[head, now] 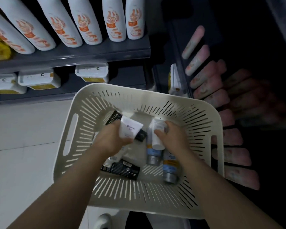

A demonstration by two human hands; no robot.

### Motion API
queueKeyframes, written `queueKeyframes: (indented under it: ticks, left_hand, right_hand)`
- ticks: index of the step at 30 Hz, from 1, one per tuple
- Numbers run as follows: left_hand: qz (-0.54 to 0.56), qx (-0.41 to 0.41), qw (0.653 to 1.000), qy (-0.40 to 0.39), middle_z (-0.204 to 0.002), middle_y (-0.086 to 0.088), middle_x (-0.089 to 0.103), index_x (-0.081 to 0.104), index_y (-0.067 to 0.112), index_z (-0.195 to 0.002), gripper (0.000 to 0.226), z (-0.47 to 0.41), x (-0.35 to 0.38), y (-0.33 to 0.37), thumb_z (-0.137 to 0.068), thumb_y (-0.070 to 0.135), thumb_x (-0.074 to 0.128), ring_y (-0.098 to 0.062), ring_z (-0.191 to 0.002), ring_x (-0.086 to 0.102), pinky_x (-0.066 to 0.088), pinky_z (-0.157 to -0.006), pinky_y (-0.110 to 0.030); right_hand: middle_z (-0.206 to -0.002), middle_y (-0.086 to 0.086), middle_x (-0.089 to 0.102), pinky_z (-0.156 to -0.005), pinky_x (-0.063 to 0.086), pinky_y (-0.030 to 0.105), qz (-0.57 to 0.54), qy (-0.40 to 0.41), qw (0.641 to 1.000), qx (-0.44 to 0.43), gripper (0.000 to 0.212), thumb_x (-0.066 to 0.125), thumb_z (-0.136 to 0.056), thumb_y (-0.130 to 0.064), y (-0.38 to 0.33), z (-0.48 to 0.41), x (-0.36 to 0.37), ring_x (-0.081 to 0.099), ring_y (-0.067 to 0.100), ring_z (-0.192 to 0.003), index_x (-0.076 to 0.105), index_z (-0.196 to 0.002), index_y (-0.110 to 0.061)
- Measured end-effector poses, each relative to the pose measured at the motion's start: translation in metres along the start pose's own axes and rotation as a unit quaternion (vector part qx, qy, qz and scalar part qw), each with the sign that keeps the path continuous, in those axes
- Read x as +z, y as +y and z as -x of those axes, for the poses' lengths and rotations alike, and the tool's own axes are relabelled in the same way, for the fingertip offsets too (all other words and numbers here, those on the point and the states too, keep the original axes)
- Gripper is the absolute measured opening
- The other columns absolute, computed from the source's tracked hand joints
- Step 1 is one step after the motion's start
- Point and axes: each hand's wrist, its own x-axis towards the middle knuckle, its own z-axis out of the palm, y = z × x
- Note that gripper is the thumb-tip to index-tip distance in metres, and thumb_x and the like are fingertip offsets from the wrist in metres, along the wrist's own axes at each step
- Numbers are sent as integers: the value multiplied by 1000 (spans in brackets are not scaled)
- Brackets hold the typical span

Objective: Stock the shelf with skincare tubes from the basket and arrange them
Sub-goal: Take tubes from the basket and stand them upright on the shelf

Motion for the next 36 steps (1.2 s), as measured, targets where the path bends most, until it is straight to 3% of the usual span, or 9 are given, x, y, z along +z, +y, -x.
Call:
queueKeyframes:
  ticks: [4,13,19,22,24,26,29,33,36]
  left_hand:
    - [74,-5,996,48,-99,1,63,52,19,-113,48,2,-22,-2,-74,32,78,-16,-82,59,41,-53,-24]
    - [159,19,984,72,-100,12,65,56,26,-116,50,29,-47,-3,-73,28,80,-5,-87,62,48,-65,-22]
    - [192,66,976,76,-93,20,65,58,30,-107,44,62,-79,26,-71,23,82,3,-85,61,46,-63,-10]
    - [188,115,972,78,-88,25,62,58,32,-104,34,87,-99,46,-77,24,77,13,-76,56,40,-54,0]
    - [186,153,968,76,-91,23,63,61,28,-108,28,105,-112,59,-82,24,72,11,-79,58,41,-57,-2]
    - [166,193,964,82,-85,21,61,62,25,-109,23,127,-124,71,-87,26,66,8,-77,57,39,-59,-8]
    - [144,239,956,85,-75,18,54,60,24,-107,15,168,-140,85,-92,28,59,4,-72,52,35,-58,-13]
    - [138,318,935,79,-87,14,65,63,25,-104,13,237,-162,108,-91,27,60,-4,-81,61,45,-65,-18]
    - [114,381,914,77,-83,15,67,65,31,-96,9,293,-178,133,-87,30,65,2,-74,62,47,-64,-21]
  right_hand:
    - [-117,12,58,-71,42,30,-5,-5,999,44,65,69,-76,-55,-6,-15,16,57,28,-103,51,-118,-9]
    - [-122,12,55,-73,43,29,-44,-8,997,67,79,78,-69,-29,-9,-1,14,57,31,-106,36,-136,-15]
    - [-117,5,53,-80,53,38,-139,43,989,39,89,75,-59,-28,-38,49,-31,57,24,-98,30,-136,-25]
    - [-110,2,56,-77,51,34,-159,85,984,5,65,68,-71,-25,-55,85,-66,58,22,-92,40,-129,-21]
    - [-92,-5,58,-61,46,25,-189,113,975,-9,35,62,-80,-24,-67,113,-89,58,11,-75,49,-112,-22]
    - [-83,-7,62,-59,43,24,-225,157,961,-41,16,58,-83,-26,-75,144,-109,58,12,-71,56,-98,-21]
    - [-81,-3,65,-62,43,26,-238,222,943,-69,14,57,-88,-29,-83,199,-136,60,15,-74,60,-93,-16]
    - [-89,5,64,-68,38,23,-220,292,926,-89,28,52,-81,-41,-85,280,-165,58,17,-79,60,-90,-16]
    - [-82,7,62,-69,40,26,-246,344,902,-91,3,56,-81,-32,-92,353,-193,58,22,-77,55,-83,-29]
